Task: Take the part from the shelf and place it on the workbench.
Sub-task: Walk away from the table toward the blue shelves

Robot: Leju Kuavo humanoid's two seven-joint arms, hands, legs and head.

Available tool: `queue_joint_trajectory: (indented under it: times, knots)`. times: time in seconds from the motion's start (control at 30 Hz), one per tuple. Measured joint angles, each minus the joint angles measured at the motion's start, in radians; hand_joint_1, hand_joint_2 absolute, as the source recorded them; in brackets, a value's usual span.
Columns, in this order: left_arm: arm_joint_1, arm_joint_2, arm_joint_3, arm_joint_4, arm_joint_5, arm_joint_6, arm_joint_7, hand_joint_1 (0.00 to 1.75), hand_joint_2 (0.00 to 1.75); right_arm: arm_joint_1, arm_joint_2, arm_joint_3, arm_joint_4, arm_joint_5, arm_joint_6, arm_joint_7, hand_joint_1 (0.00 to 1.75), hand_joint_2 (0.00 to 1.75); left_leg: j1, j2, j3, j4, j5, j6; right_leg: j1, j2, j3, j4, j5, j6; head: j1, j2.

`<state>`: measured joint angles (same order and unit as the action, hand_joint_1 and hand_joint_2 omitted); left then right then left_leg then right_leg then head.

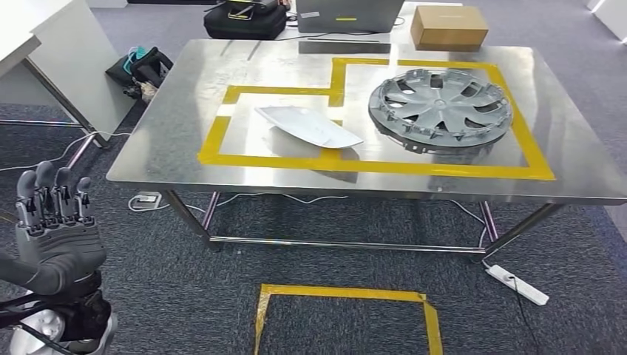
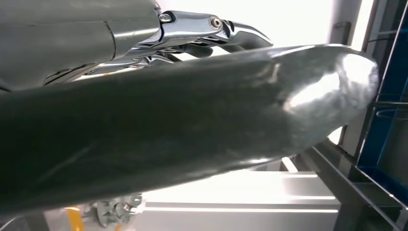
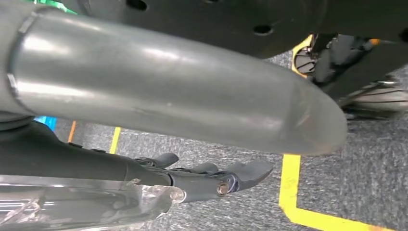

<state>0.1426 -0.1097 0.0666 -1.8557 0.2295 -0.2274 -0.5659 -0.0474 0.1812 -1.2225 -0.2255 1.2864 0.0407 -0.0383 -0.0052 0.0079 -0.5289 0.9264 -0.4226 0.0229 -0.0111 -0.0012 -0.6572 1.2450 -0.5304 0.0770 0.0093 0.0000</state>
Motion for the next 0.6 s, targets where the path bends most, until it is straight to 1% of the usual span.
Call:
queue_joint_trajectory:
  times: [0.03, 0.07, 0.1, 0.13, 0.17, 0.2, 0.23, 0.27, 0.3, 0.33, 0.37, 0.4, 0.43, 0.47, 0.5, 0.53, 0.57, 0.6]
  knots:
    - [-0.001, 0.000, 0.000, 0.001, 0.000, 0.000, 0.000, 0.00, 0.00, -0.001, 0.000, 0.000, 0.000, -0.001, 0.000, -0.001, 0.00, 0.00, 0.002, -0.001, -0.013, 0.008, 0.005, -0.004, -0.001, 0.000, 0.042, -0.051, 0.029, 0.002, 0.000, 0.000]
    - [-0.003, 0.000, 0.000, 0.001, -0.001, 0.000, 0.001, 0.00, 0.00, -0.003, 0.000, 0.000, 0.000, -0.001, 0.000, -0.001, 0.00, 0.00, 0.004, -0.001, -0.026, 0.017, 0.009, -0.009, -0.002, 0.001, 0.089, -0.121, 0.041, 0.005, 0.000, 0.000]
    - [-0.005, 0.000, 0.000, 0.001, -0.002, -0.001, 0.002, 0.00, 0.00, -0.006, 0.001, 0.000, 0.000, -0.002, 0.000, -0.002, 0.00, 0.00, 0.004, -0.002, -0.039, 0.027, 0.013, -0.015, -0.001, 0.003, 0.133, -0.187, 0.043, 0.005, 0.001, 0.000]
    - [-0.006, 0.001, 0.000, 0.001, -0.003, -0.001, 0.003, 0.00, 0.00, -0.008, 0.002, 0.000, 0.000, -0.003, -0.001, -0.004, 0.00, 0.00, 0.004, -0.003, -0.047, 0.034, 0.018, -0.020, -0.001, 0.006, 0.159, -0.231, 0.037, 0.002, 0.000, 0.000]
    - [-0.009, 0.001, 0.000, 0.001, -0.004, -0.002, 0.003, 0.00, 0.00, -0.009, 0.003, 0.000, 0.000, -0.004, -0.001, -0.006, 0.00, 0.00, 0.003, -0.004, -0.054, 0.040, 0.023, -0.025, 0.001, 0.009, 0.168, -0.253, 0.026, -0.002, 0.001, 0.000]
    - [-0.011, 0.001, 0.000, 0.001, -0.005, -0.003, 0.004, 0.00, 0.00, -0.010, 0.004, -0.001, 0.000, -0.004, -0.003, -0.008, 0.00, 0.00, 0.002, -0.004, -0.058, 0.043, 0.030, -0.029, 0.003, 0.011, 0.168, -0.255, 0.028, -0.011, 0.001, 0.000]
    - [-0.013, 0.001, 0.000, 0.002, -0.006, -0.004, 0.004, 0.00, 0.00, -0.009, 0.004, -0.001, 0.000, -0.004, -0.005, -0.010, 0.00, 0.00, 0.002, -0.004, -0.062, 0.044, 0.035, -0.034, 0.002, 0.011, 0.156, -0.250, 0.034, -0.021, 0.000, 0.000]
    - [-0.014, 0.002, 0.000, 0.002, -0.007, -0.004, 0.004, 0.00, 0.00, -0.010, 0.004, -0.001, 0.000, -0.004, -0.007, -0.013, 0.00, 0.00, 0.003, -0.005, -0.069, 0.049, 0.030, -0.039, 0.002, 0.010, 0.147, -0.248, 0.040, -0.032, -0.001, 0.000]
    - [-0.015, 0.002, 0.001, 0.003, -0.008, -0.004, 0.005, 0.00, 0.00, -0.010, 0.004, -0.001, 0.000, -0.004, -0.009, -0.016, 0.00, 0.00, 0.004, -0.005, -0.080, 0.066, 0.007, -0.044, 0.001, 0.009, 0.137, -0.247, 0.049, -0.043, -0.003, 0.000]
    - [-0.016, 0.003, 0.001, 0.003, -0.009, -0.004, 0.006, 0.00, 0.00, -0.010, 0.004, -0.001, 0.000, -0.004, -0.011, -0.018, 0.00, 0.00, 0.005, -0.006, -0.096, 0.101, -0.032, -0.049, 0.001, 0.008, 0.124, -0.248, 0.060, -0.054, -0.006, 0.000]
    - [-0.018, 0.003, 0.001, 0.004, -0.010, -0.004, 0.006, 0.00, 0.00, -0.011, 0.004, -0.001, 0.000, -0.004, -0.012, -0.021, 0.00, 0.00, 0.005, -0.007, -0.114, 0.156, -0.084, -0.053, 0.002, 0.007, 0.112, -0.248, 0.072, -0.061, -0.009, 0.000]
    - [-0.019, 0.003, 0.001, 0.004, -0.010, -0.004, 0.006, 0.00, 0.00, -0.011, 0.004, -0.001, 0.000, -0.004, -0.014, -0.023, 0.00, 0.00, 0.005, -0.007, -0.133, 0.223, -0.132, -0.055, 0.003, 0.007, 0.096, -0.248, 0.083, -0.065, -0.011, 0.000]
    - [-0.020, 0.003, 0.001, 0.005, -0.011, -0.003, 0.007, 0.00, 0.00, -0.011, 0.004, -0.001, 0.000, -0.004, -0.015, -0.024, 0.00, 0.00, 0.005, -0.007, -0.146, 0.285, -0.160, -0.055, 0.005, 0.006, 0.080, -0.247, 0.094, -0.068, -0.012, 0.000]
    - [-0.020, 0.003, 0.001, 0.005, -0.011, -0.002, 0.007, 0.00, 0.00, -0.011, 0.004, -0.001, 0.000, -0.004, -0.016, -0.025, 0.00, 0.00, 0.005, -0.007, -0.150, 0.328, -0.164, -0.053, 0.007, 0.006, 0.064, -0.247, 0.105, -0.069, -0.012, 0.000]
    - [-0.020, 0.003, 0.001, 0.006, -0.013, 0.000, 0.007, 0.00, 0.00, -0.011, 0.004, -0.001, 0.000, -0.004, -0.017, -0.026, 0.00, 0.00, 0.004, -0.007, -0.143, 0.345, -0.143, -0.048, 0.009, 0.006, 0.048, -0.247, 0.116, -0.069, -0.013, 0.000]
    - [-0.021, 0.003, 0.001, 0.006, -0.015, 0.004, 0.007, 0.00, 0.00, -0.010, 0.004, -0.001, 0.000, -0.004, -0.018, -0.026, 0.00, 0.00, 0.002, -0.007, -0.122, 0.331, -0.108, -0.041, 0.012, 0.006, 0.033, -0.247, 0.128, -0.069, -0.013, 0.000]
    - [-0.021, 0.003, 0.001, 0.006, -0.017, 0.006, 0.007, 0.00, 0.00, -0.010, 0.004, -0.001, 0.000, -0.004, -0.019, -0.027, 0.00, 0.00, -0.002, -0.007, -0.085, 0.290, -0.078, -0.032, 0.014, 0.006, 0.018, -0.247, 0.140, -0.069, -0.013, 0.000]
    - [-0.023, 0.003, 0.001, 0.006, -0.019, 0.009, 0.007, 0.00, 0.00, -0.010, 0.005, -0.001, 0.000, -0.004, -0.019, -0.027, 0.00, 0.00, -0.007, -0.007, -0.033, 0.228, -0.067, -0.021, 0.016, 0.007, 0.007, -0.247, 0.151, -0.067, -0.013, 0.000]
